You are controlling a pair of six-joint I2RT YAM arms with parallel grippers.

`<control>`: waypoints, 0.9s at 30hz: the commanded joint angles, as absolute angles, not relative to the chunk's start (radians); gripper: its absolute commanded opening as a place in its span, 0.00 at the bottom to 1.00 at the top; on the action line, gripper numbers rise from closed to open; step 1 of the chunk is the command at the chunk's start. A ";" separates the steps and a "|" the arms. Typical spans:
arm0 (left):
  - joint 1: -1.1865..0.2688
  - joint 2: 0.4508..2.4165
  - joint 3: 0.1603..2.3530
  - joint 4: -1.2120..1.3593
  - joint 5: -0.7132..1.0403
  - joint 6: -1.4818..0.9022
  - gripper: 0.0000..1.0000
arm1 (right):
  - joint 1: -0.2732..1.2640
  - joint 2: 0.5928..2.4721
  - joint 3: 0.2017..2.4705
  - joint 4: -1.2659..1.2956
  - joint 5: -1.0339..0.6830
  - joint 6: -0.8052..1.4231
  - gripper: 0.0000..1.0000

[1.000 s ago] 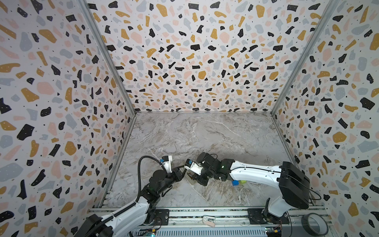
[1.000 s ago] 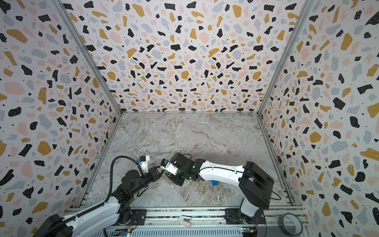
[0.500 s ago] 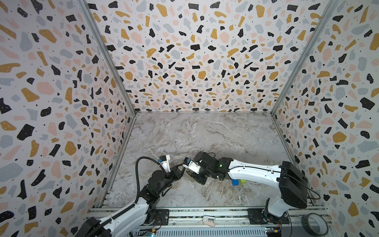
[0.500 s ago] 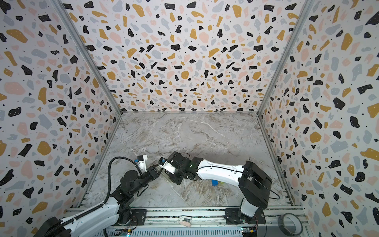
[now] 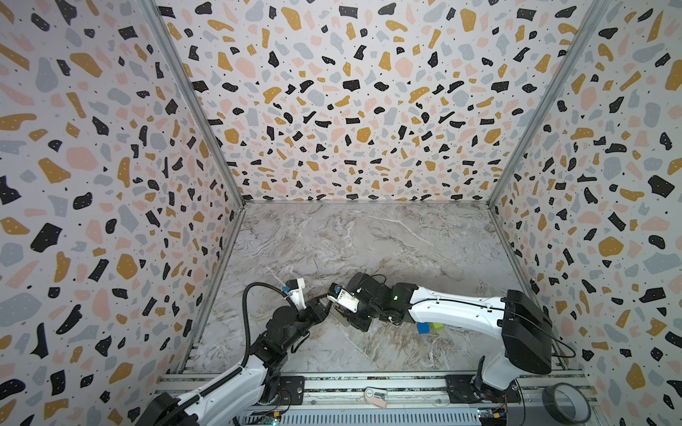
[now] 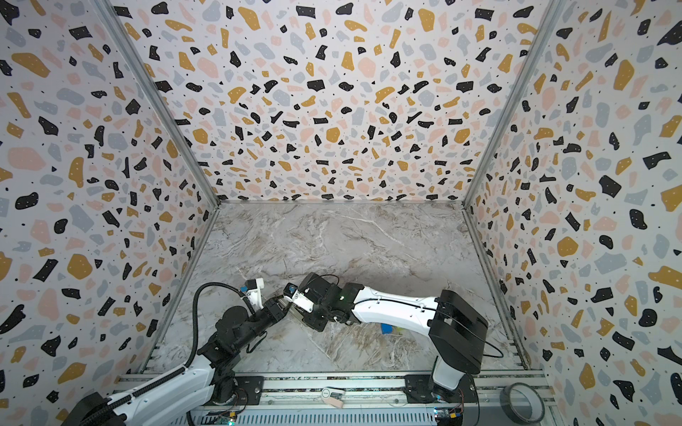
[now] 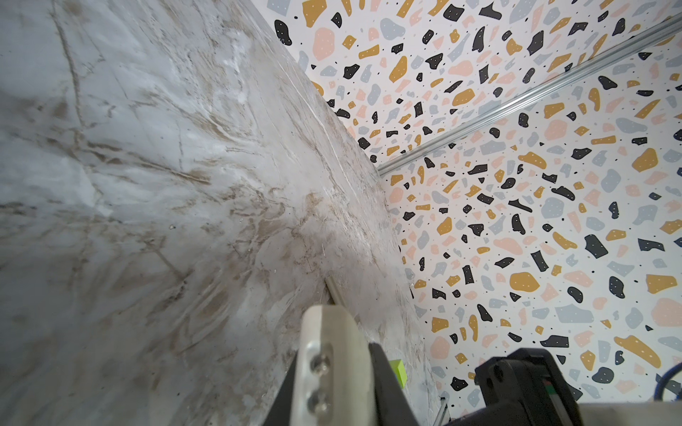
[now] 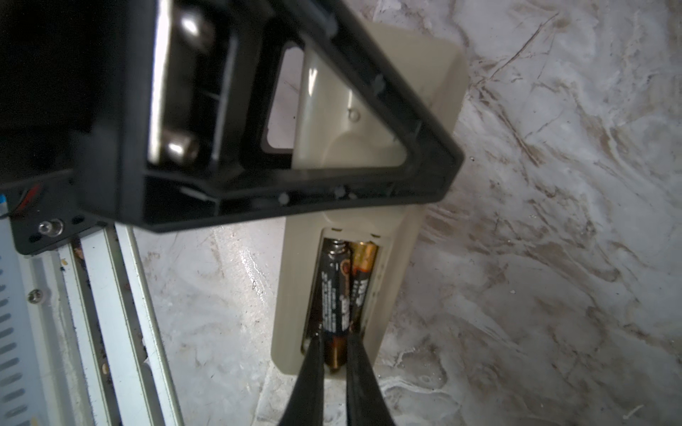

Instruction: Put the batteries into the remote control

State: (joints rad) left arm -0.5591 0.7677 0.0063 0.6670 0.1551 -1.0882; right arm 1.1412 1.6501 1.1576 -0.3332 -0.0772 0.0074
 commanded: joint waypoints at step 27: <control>-0.565 0.775 -0.028 0.745 0.153 -1.069 0.00 | 1.152 1.699 1.237 -0.416 0.015 0.040 0.00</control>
State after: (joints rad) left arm -0.5594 0.7811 0.0063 0.6559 0.1432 -1.0828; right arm 1.1538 1.6844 1.2018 -0.3897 -0.0139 0.0227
